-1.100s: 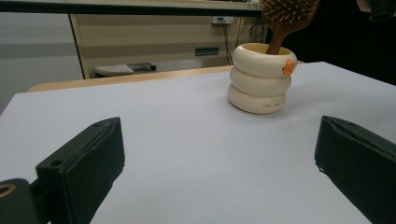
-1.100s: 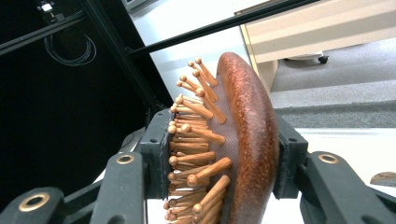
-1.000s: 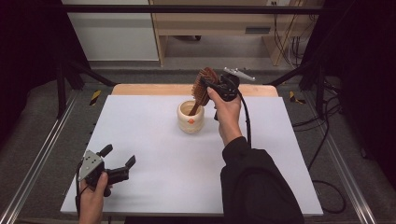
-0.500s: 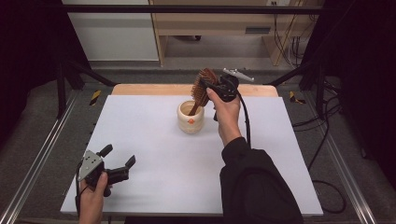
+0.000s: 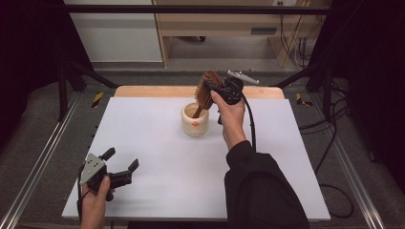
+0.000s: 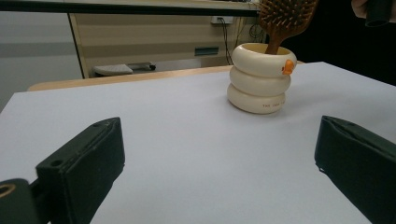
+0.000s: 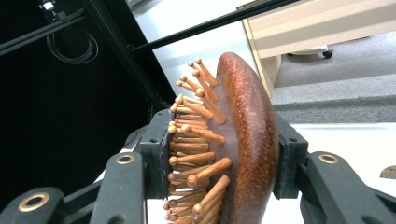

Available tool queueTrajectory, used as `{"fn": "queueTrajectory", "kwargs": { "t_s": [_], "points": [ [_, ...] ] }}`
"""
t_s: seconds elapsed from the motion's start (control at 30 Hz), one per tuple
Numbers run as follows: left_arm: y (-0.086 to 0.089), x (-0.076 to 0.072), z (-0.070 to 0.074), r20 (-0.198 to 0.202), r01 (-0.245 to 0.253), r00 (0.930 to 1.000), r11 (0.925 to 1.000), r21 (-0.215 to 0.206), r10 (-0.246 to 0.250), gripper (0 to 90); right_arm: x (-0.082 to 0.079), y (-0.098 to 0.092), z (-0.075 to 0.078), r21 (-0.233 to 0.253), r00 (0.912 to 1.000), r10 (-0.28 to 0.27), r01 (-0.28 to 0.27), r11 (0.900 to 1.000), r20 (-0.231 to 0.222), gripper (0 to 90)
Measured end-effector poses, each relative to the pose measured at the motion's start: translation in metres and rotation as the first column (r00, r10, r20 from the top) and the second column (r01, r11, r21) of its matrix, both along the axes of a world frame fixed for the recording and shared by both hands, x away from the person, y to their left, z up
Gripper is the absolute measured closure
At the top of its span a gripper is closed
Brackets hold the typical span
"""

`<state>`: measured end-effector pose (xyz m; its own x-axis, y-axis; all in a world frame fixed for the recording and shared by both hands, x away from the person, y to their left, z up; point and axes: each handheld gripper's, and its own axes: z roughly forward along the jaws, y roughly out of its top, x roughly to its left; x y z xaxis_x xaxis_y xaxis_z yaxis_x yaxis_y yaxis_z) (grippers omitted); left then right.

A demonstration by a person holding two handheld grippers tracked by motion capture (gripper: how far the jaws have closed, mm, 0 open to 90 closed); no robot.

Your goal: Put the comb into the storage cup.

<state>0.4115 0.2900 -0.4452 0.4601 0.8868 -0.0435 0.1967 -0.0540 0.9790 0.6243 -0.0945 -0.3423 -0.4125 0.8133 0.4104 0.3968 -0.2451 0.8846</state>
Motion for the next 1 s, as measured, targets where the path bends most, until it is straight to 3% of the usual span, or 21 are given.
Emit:
{"fn": "queueTrajectory", "kwargs": {
  "t_s": [1.0],
  "points": [
    [0.0001,0.0004,-0.0002,-0.002,0.005,1.0,1.0,0.001,-0.005,1.8,0.0019,0.0045,-0.0053,0.013,0.9999,0.013,-0.013,1.0,-0.008,50.7]
  ]
}}
